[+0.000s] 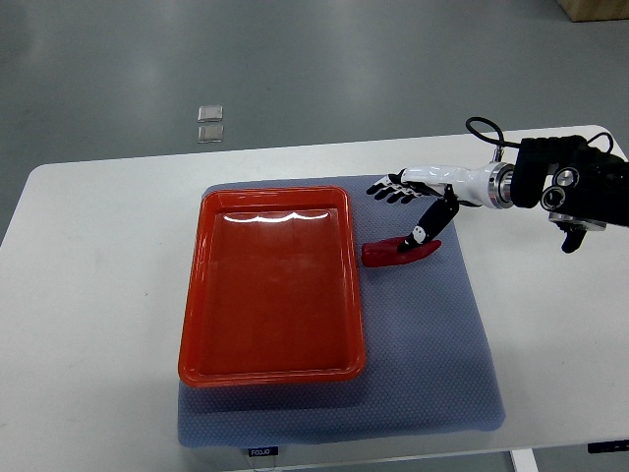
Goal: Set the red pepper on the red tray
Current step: 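Close the right hand fingers around the red pepper, then lift the red pepper with the right hand and carry it over the tray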
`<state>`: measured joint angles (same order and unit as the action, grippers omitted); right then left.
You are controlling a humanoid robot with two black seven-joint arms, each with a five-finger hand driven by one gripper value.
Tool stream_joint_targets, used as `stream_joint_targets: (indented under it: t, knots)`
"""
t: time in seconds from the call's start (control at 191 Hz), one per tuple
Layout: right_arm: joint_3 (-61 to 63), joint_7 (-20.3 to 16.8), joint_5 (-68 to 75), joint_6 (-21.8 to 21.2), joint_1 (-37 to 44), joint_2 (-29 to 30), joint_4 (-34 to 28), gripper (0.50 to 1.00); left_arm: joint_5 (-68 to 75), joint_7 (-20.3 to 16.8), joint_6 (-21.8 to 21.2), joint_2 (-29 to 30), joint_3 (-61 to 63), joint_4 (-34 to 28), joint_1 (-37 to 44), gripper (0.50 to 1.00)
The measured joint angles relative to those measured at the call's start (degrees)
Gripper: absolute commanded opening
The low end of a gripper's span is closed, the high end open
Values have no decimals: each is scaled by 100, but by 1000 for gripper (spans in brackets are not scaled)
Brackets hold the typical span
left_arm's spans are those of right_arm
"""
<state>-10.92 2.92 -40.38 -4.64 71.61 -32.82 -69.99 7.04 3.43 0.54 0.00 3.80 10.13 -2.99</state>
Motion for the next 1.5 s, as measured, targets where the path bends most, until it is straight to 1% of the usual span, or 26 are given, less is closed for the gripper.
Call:
stream_joint_targets:
  t: [0.272,0.419,0.629,0.65,0.676,0.791,0.938,1.001,1.038,1.174,1.336,1.441,1.499]
  knots:
    - [-183,37,-472,450,-254,103,92,907,-1,0,0,0,6,7,0,1000]
    - [-208,56,-564,547,-392,169,174,903,-1,0,7,0,8,10,0,1000]
    - [-218,74,-768,808,-551,349,392,887,1,0,8,0,8,9,6,1000]
    - [-219,75,-778,816,-565,362,399,885,2,0,8,0,8,9,7,1000]
    - [-219,75,-788,823,-579,378,409,870,2,0,8,0,7,8,8,1000]
    - [-219,77,-815,847,-647,425,466,862,3,0,8,0,6,7,12,1000]
    - [-226,77,-853,923,-675,493,500,832,3,0,8,0,6,7,35,1000]
    - [-226,77,-861,932,-685,512,509,829,3,0,8,0,6,7,39,1000]
    - [-226,77,-873,934,-697,522,510,819,3,0,8,0,6,7,40,1000]
    - [-227,112,-921,955,-737,530,514,815,3,0,8,0,6,7,44,1000]
    - [-227,153,-945,977,-787,541,514,793,3,0,8,0,6,7,44,1000]
    - [-227,156,-953,997,-805,554,514,766,3,0,8,0,6,7,44,1000]
    - [-227,156,-956,1003,-811,569,514,762,2,0,8,0,6,7,44,1000]
